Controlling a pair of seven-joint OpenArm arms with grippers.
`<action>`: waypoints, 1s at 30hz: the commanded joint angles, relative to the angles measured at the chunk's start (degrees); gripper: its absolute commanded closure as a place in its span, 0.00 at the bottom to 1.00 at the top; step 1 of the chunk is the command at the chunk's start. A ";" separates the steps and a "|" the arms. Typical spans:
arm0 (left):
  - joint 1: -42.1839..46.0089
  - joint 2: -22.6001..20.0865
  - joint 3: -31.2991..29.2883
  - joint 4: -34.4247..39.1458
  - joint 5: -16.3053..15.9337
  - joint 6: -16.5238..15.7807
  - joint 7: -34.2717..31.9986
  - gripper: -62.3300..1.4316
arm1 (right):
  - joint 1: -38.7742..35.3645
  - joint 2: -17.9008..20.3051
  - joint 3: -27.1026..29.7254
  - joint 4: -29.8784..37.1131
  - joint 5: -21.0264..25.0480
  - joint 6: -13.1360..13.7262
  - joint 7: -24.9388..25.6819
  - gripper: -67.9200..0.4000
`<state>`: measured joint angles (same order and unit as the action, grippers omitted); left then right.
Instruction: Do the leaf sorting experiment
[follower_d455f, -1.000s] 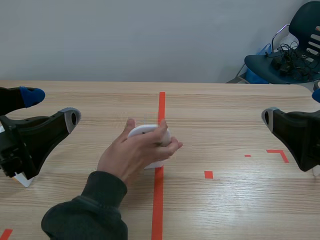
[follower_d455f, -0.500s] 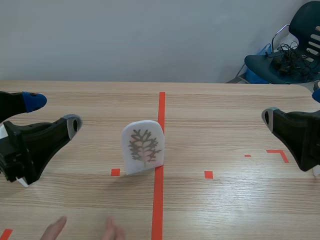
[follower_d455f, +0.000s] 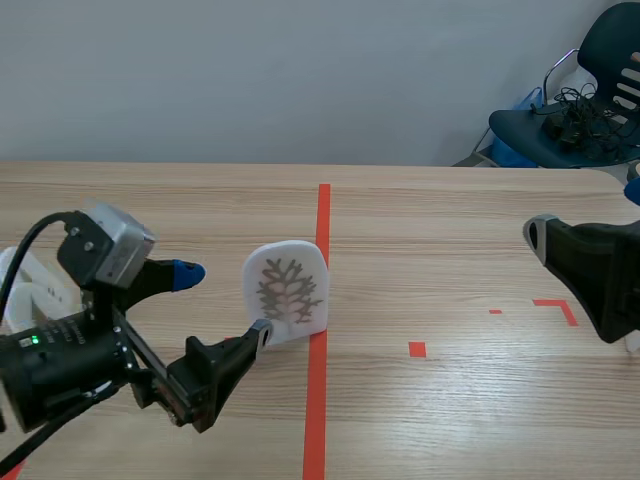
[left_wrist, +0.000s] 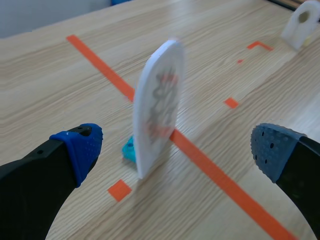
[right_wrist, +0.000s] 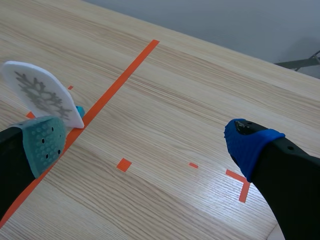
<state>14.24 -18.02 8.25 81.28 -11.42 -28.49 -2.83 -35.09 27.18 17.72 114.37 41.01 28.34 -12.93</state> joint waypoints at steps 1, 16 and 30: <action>-3.48 1.33 -0.33 -3.56 0.17 0.11 -1.84 0.00 | 0.83 0.76 0.02 0.44 0.83 0.00 0.81 0.00; -20.44 10.19 10.93 -29.99 11.06 4.04 -14.49 0.00 | 0.81 0.74 0.02 0.44 0.83 0.00 0.79 0.00; -20.59 10.51 11.08 -30.60 11.04 5.25 -15.80 0.68 | 0.81 0.74 0.02 0.44 0.85 0.00 0.79 0.00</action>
<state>-6.02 -7.18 19.73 48.99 0.23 -23.11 -17.47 -35.09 27.18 17.72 114.37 41.01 28.34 -12.95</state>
